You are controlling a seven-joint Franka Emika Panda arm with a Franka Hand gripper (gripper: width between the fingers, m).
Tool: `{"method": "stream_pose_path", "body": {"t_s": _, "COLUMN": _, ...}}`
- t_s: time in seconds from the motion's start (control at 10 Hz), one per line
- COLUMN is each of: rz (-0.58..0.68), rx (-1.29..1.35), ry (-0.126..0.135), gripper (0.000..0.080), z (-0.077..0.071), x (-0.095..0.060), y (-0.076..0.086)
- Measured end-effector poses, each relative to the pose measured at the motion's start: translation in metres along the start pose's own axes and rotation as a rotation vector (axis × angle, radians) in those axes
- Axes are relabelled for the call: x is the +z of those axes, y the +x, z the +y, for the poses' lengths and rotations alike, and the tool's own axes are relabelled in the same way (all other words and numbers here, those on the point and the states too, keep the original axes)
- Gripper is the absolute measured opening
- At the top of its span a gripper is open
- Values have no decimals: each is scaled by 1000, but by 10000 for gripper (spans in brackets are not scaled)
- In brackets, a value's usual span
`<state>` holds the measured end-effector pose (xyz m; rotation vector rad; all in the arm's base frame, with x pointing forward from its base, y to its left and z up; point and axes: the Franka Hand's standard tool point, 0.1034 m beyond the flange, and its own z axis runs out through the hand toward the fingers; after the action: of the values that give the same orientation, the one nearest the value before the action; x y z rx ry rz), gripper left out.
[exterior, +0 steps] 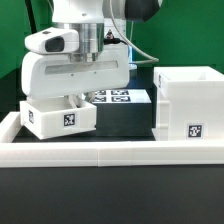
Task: Assemble drawer
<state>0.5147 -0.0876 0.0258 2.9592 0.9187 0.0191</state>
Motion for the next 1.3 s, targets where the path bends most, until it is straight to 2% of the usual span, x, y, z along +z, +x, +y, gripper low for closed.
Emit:
{"method": "stream_pose_path", "body": {"t_s": 0.3, "rz": -13, "rx": -184, "ry": -7, "gripper": 41, "z": 2, "x": 0, "y": -2}}
{"method": "stream_pose_path", "body": {"t_s": 0.6, "rz": -39, "rx": -454, "ry": -6, "gripper": 41, "z": -3, "x": -2, "y": 5}}
{"method": "stream_pose_path", "body": {"t_s": 1.1, "rz": -67, "rx": -756, "ry": -9, "gripper": 41, "z": 1, "x": 1, "y": -1}}
{"method": "stream_pose_path", "body": {"t_s": 1.2, "rz": -78, "rx": -842, "ry": -4, "gripper": 42, "z": -7, "x": 4, "y": 2}}
{"method": "stream_pose_path", "body": {"t_s": 1.3, "rz": -86, "rx": -859, "ry": 13, "gripper": 42, "z": -16, "x": 5, "y": 8}}
